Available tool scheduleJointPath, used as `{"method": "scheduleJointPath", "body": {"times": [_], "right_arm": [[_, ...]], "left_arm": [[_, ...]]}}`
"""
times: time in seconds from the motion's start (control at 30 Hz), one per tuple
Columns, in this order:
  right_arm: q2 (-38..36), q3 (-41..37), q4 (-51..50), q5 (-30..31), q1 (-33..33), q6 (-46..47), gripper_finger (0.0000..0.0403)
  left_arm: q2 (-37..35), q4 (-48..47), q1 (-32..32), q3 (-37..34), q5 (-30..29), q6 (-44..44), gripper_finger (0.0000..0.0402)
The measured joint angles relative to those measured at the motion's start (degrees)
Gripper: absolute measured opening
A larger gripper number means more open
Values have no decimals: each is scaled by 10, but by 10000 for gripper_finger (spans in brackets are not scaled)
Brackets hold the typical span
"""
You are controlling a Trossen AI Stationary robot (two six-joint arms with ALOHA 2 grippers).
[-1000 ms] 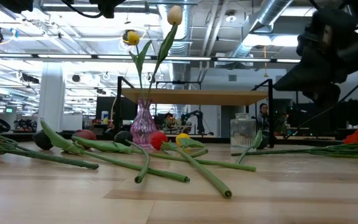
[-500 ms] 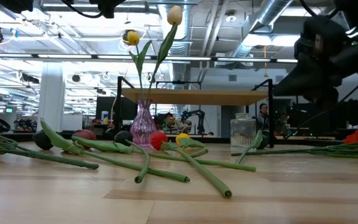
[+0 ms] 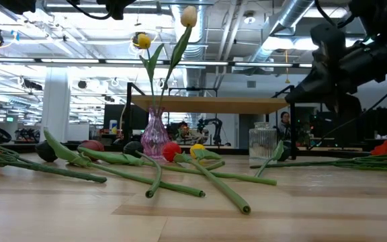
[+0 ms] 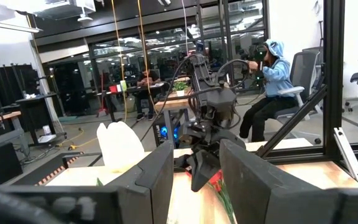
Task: Pick and place flowers into a vace then onto a shelf
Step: Put the top black tulip into the purple vase
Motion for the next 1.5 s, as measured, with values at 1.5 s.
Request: {"method": "scheduleJointPath", "body": {"times": [1.5], "right_arm": [[134,0,19,-19,-2,120,102]], "left_arm": [[0,0,0,0,0,-10,122]]}}
